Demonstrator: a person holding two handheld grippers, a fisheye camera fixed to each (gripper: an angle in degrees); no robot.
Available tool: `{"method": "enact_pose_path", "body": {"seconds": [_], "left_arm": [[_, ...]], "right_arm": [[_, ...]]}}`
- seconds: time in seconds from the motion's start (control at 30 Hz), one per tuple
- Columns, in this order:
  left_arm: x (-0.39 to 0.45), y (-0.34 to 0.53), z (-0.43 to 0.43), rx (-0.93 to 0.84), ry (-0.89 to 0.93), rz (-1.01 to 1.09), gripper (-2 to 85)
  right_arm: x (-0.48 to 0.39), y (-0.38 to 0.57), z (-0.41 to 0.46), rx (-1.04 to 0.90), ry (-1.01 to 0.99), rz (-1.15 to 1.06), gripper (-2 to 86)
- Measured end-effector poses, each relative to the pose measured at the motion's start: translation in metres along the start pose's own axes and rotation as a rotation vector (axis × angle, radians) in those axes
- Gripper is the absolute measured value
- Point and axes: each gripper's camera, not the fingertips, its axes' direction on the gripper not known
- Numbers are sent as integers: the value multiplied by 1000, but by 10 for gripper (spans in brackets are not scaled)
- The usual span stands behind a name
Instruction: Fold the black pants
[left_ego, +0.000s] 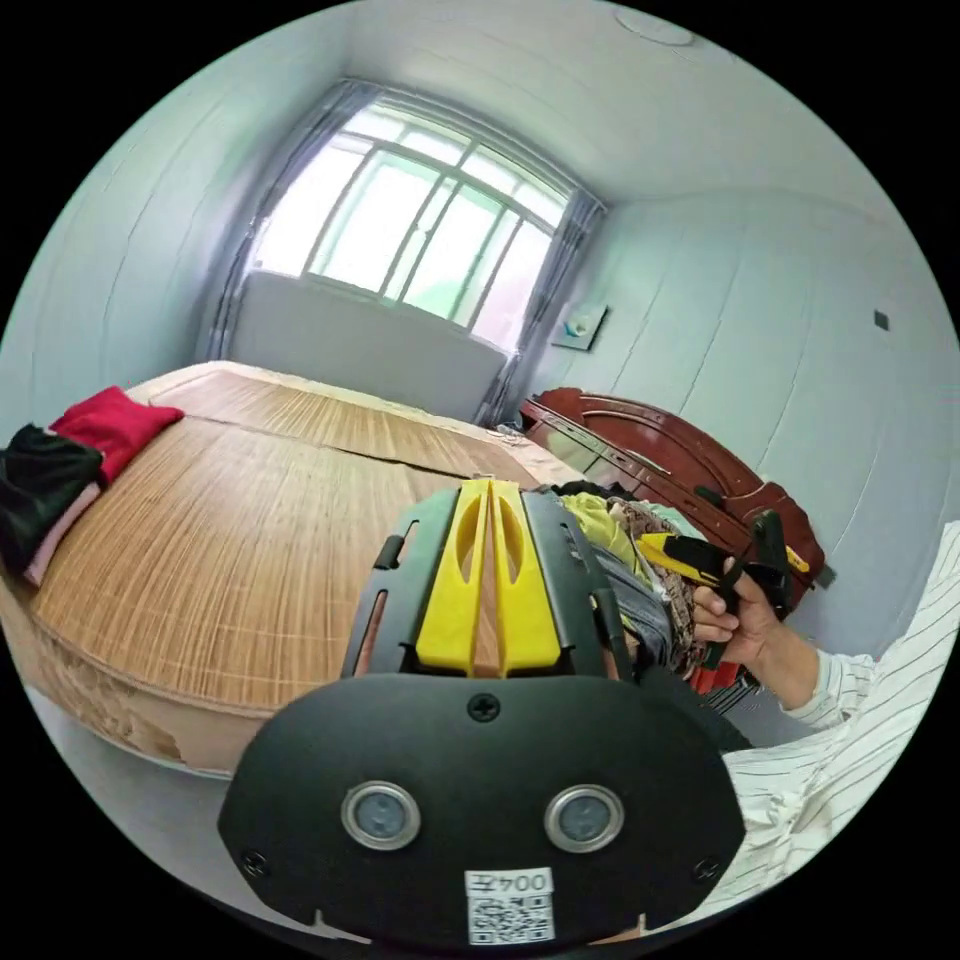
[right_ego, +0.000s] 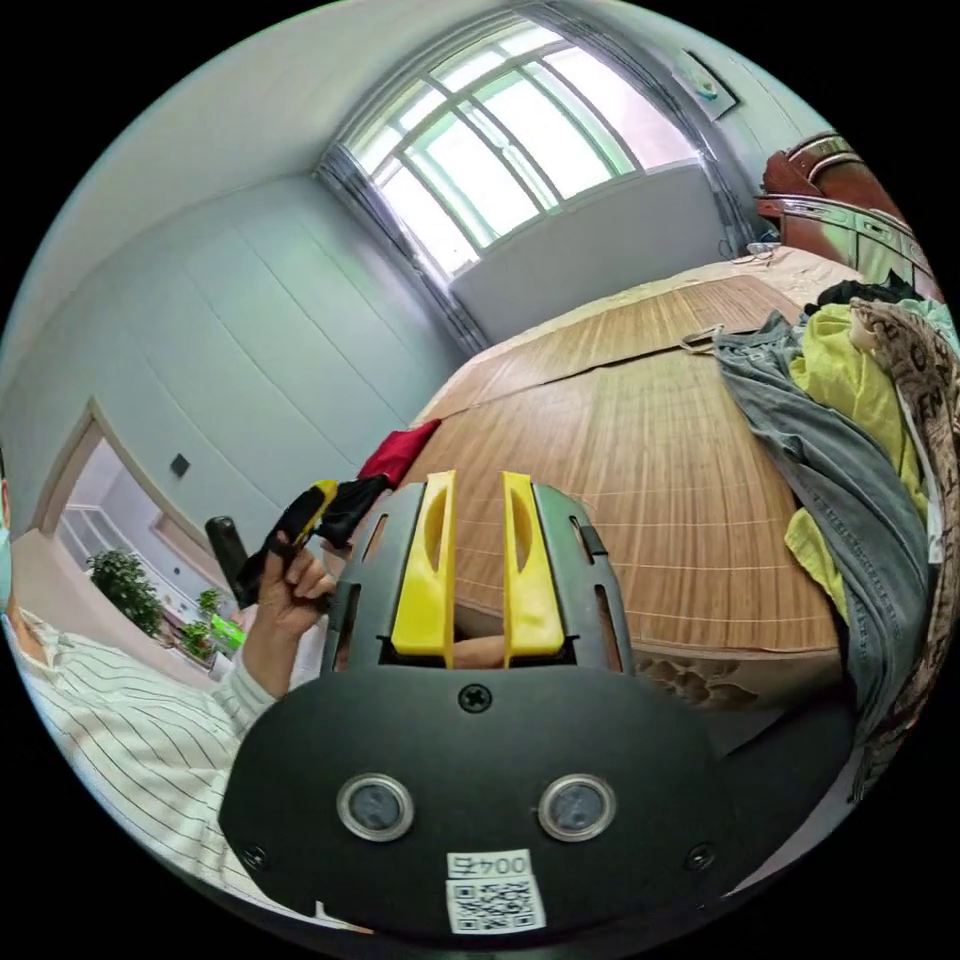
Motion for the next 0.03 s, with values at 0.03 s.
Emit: {"method": "enact_pose_path", "body": {"seconds": [0.03], "left_arm": [[11, 0, 11, -2, 13, 10, 7]], "right_arm": [[11, 3, -11, 11, -73, 37, 87]]}}
